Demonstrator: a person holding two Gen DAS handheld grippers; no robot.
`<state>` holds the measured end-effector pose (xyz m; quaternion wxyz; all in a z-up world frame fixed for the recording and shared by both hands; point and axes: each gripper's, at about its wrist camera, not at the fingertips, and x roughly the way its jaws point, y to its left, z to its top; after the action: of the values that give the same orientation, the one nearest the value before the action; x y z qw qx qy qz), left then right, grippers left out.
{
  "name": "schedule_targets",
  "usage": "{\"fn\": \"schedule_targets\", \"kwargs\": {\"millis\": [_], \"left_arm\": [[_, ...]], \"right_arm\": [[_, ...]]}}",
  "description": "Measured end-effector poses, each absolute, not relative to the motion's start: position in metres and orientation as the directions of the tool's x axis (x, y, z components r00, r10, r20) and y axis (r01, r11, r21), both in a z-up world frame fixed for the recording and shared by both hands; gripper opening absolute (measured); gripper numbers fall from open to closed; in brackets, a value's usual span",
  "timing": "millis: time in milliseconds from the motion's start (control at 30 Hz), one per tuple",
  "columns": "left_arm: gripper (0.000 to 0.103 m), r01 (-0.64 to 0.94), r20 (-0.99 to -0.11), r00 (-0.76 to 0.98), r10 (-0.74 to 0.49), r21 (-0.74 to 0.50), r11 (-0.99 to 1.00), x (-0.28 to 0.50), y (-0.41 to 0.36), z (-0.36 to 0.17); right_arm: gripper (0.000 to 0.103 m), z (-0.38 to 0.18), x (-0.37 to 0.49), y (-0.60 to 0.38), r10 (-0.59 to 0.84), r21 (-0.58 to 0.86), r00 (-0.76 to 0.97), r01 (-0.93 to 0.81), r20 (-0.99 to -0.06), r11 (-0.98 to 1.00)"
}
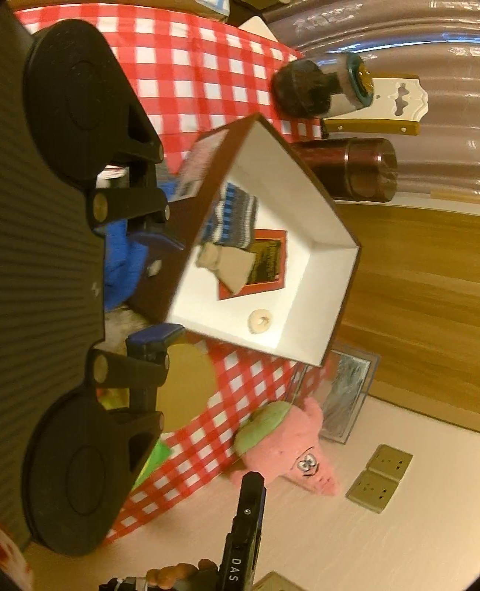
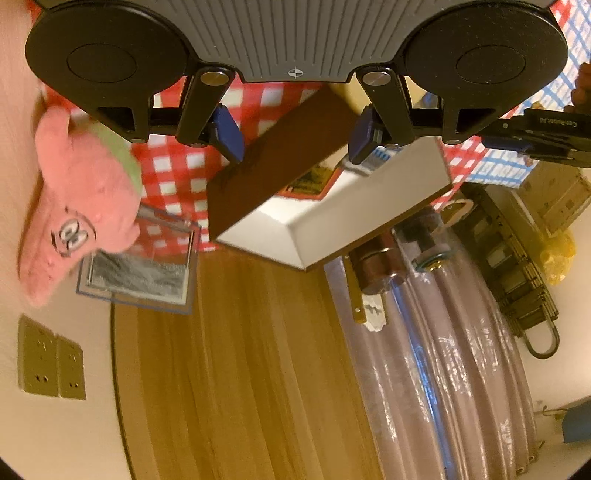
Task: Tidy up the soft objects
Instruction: 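Move both grippers back toward the cloths and jar on the table, then grasp the clear bag of cotton swabs with the right gripper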
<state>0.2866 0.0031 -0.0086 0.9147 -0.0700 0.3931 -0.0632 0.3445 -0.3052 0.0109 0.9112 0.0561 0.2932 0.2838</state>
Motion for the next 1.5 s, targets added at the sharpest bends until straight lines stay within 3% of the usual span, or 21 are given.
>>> {"fn": "schedule_targets", "kwargs": {"millis": [867,1500], "left_arm": [[0.039,0.018,-0.813,0.558,-0.165,-0.187,0.982,0.198,0.011,-0.052],[0.039,0.005,-0.826,0.548,-0.128,-0.149,0.989,0.172,0.032,-0.070]], "right_arm": [[0.063,-0.053,0.238,-0.247,0.549,0.326,0.483,-0.472,-0.682,0.819],[0.063,-0.080,0.220,-0.209,0.466,0.193,0.490,-0.508,-0.737,0.840]]}}
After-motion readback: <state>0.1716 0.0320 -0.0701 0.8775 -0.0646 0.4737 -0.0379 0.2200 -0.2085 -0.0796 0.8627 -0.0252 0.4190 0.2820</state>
